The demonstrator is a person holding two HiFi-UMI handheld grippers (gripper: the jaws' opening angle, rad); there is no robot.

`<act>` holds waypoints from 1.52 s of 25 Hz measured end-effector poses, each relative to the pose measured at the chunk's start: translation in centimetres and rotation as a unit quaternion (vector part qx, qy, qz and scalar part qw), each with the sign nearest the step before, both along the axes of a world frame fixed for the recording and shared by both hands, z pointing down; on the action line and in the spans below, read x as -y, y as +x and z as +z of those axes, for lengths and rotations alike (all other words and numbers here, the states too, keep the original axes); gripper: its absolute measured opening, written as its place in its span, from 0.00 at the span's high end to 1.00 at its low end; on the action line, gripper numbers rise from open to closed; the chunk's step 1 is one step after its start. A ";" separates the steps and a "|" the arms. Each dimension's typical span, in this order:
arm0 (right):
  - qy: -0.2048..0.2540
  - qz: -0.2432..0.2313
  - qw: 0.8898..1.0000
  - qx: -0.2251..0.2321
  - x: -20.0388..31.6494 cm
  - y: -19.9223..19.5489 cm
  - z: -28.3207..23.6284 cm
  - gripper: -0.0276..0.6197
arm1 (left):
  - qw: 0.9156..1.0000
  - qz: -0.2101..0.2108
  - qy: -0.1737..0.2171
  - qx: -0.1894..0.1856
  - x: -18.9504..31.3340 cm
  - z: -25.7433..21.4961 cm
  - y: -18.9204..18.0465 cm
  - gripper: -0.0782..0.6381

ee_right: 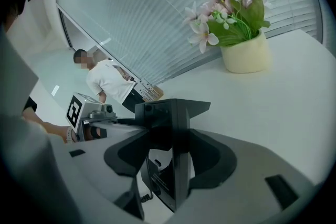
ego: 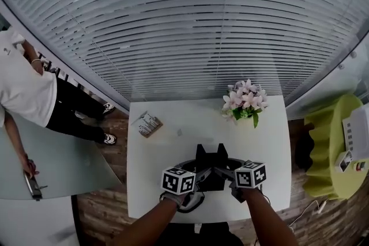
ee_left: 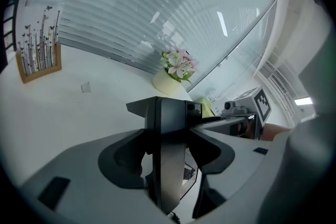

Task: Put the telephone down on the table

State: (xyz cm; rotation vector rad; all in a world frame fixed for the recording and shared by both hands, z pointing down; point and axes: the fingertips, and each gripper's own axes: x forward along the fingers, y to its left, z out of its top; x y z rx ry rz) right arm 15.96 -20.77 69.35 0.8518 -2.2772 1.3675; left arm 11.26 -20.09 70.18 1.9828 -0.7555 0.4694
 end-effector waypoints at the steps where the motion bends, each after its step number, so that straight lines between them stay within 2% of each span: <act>1: -0.002 0.001 1.000 0.001 0.2 0.1 0.2 0.57 | 1.000 -0.001 -0.002 0.000 0.2 0.2 0.0 0.54; 10: -0.023 0.012 1.000 0.010 1.4 0.1 2.0 0.57 | 1.000 -0.018 -0.024 -0.006 1.4 1.9 0.0 0.54; 16: -0.024 0.013 1.000 0.013 1.6 0.0 2.1 0.57 | 1.000 -0.016 -0.018 -0.017 1.7 2.0 0.0 0.54; 20: -0.010 0.024 1.000 0.007 1.4 0.4 1.6 0.57 | 1.000 -0.014 0.019 -0.001 1.7 1.0 -0.8 0.52; 24: 0.051 0.033 0.998 -0.018 1.2 1.9 -1.4 0.57 | 0.996 -0.006 0.085 0.018 1.2 -2.5 -2.8 0.51; 26: 0.103 0.037 0.994 -0.025 1.2 2.4 -4.2 0.57 | 0.990 0.015 0.136 0.019 0.8 -5.5 -3.3 0.51; 29: 0.193 0.034 0.981 -0.013 0.8 2.1 -10.1 0.57 | 0.977 0.037 0.210 0.013 -0.2 -10.9 -3.5 0.51; 34: 0.307 0.016 0.951 0.014 -1.6 0.0 -20.3 0.57 | 0.951 0.045 0.305 -0.007 -2.6 -20.5 -3.5 0.51; 38: 0.380 -0.003 0.925 0.017 -4.2 -1.4 -26.9 0.57 | 0.930 0.034 0.364 -0.047 -4.7 -27.4 -3.1 0.52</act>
